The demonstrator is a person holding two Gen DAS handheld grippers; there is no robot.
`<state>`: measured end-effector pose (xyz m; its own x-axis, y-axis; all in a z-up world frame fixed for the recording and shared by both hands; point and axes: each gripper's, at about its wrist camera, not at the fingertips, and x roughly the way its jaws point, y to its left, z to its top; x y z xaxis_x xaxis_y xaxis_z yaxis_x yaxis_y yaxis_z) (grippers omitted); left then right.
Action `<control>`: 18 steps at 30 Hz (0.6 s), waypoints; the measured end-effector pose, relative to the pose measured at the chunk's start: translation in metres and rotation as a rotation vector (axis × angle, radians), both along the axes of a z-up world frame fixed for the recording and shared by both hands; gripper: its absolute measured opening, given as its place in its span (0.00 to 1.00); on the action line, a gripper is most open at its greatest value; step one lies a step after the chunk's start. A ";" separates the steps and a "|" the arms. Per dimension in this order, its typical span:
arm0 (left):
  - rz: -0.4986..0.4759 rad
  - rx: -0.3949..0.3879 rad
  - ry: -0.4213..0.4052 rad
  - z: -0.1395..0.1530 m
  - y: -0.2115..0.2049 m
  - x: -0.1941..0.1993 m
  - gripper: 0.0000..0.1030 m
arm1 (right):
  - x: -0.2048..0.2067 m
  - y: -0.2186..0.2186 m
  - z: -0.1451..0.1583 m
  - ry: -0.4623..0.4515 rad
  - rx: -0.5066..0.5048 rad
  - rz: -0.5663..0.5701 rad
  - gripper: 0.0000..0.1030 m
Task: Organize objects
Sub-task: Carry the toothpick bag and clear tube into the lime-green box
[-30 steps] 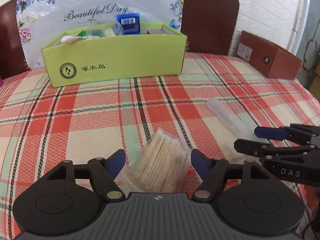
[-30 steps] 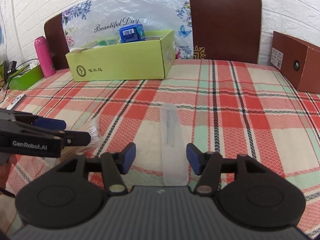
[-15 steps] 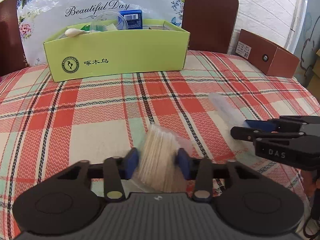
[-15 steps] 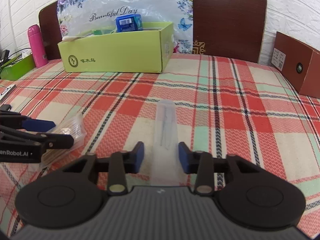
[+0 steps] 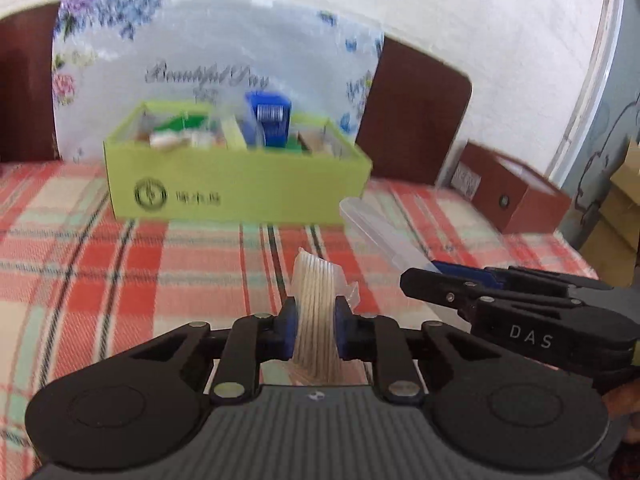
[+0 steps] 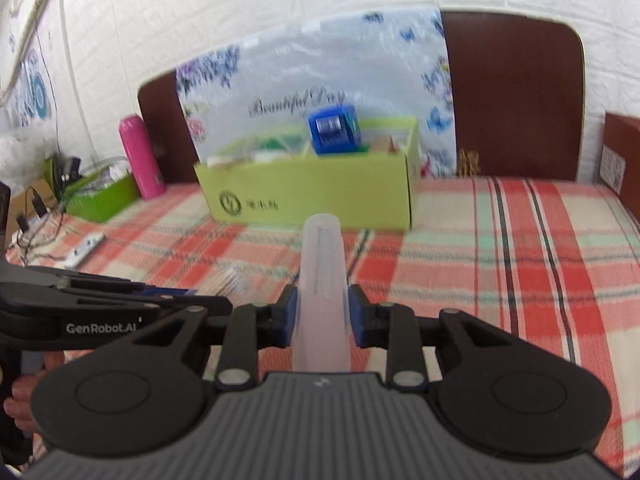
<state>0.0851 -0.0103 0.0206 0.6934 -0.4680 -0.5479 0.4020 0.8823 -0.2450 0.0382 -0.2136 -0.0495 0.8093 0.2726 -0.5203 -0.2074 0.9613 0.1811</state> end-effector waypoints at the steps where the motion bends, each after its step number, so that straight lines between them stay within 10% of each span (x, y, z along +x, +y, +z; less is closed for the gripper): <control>1: 0.008 -0.009 -0.023 0.009 0.003 0.003 0.18 | 0.004 0.001 0.007 -0.020 0.002 -0.001 0.26; 10: 0.162 -0.049 -0.178 0.073 0.035 0.051 0.18 | 0.055 -0.001 0.051 -0.148 0.002 -0.063 0.26; 18: 0.279 -0.036 -0.153 0.076 0.053 0.127 0.18 | 0.120 -0.009 0.057 -0.166 0.000 -0.174 0.26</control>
